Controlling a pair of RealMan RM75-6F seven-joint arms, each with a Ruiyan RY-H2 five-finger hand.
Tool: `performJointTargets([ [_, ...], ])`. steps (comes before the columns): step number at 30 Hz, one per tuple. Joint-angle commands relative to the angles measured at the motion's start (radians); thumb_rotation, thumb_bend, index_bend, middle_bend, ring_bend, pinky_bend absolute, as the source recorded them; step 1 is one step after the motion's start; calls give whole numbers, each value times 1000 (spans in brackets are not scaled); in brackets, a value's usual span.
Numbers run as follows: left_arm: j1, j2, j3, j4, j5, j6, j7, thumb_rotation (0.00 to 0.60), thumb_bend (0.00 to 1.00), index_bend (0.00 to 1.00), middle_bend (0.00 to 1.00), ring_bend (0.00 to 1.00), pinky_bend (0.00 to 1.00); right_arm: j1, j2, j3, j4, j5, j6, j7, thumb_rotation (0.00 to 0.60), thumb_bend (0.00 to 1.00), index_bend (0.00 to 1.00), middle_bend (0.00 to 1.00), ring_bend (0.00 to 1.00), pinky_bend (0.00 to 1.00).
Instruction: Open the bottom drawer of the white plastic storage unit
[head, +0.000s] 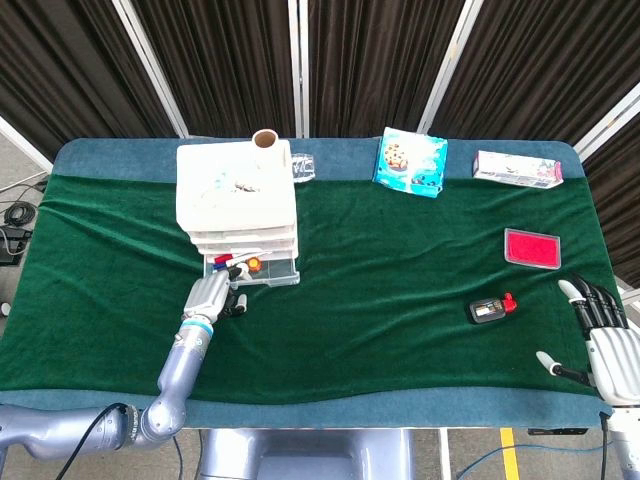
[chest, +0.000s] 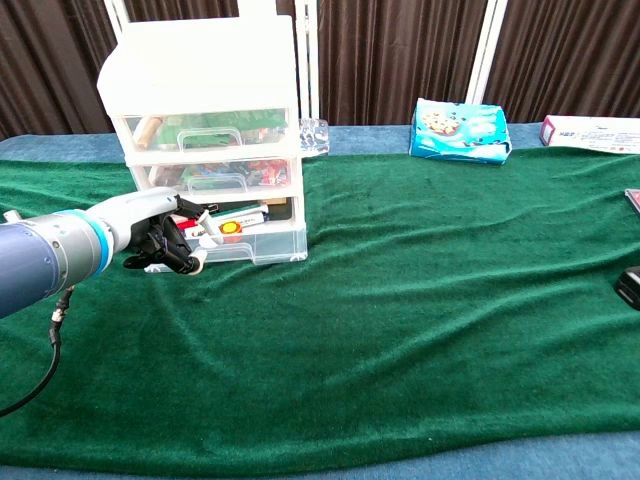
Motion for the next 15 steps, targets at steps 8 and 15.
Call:
performJointTargets([
  [8,19,19,39,-46,43,6,-19,600,571,354,932,910,904,-1,1,-1,-2,-2,1,-1,600,43,2,0,0,0],
  [15,31,29,59,-68,64,16,-27,600,571,354,932,909,904,-1,0,-2,-4,-3,2,-4,600,43,2,0,0,0],
])
